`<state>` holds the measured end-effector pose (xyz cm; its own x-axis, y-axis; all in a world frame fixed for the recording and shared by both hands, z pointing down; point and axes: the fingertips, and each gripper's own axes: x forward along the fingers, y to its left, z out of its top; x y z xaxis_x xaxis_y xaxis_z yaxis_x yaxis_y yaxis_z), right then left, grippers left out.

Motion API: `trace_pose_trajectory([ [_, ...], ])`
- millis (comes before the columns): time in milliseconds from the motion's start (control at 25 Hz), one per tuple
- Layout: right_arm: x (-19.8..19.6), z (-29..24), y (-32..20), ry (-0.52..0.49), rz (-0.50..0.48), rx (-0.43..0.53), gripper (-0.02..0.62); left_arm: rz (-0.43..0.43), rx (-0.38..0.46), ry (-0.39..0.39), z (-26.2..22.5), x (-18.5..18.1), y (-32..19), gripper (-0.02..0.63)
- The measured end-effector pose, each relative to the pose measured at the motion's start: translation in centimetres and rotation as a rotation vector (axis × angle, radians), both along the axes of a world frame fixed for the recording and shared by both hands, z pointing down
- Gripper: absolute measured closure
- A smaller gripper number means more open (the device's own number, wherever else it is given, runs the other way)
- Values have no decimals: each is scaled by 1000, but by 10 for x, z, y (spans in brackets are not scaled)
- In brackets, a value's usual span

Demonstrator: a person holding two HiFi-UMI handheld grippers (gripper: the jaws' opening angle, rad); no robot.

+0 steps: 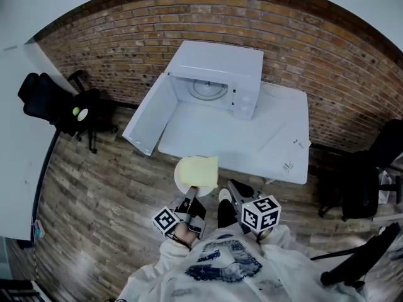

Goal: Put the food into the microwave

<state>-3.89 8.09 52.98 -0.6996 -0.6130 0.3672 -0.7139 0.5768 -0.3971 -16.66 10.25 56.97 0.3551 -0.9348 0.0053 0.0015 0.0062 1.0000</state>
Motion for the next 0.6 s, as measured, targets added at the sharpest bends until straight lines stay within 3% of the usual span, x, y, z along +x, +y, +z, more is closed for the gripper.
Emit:
trace_pose_trajectory([
  [600, -13, 3, -146, -9, -14, -29, 581, 5, -40, -14, 1, -7, -142, 580],
])
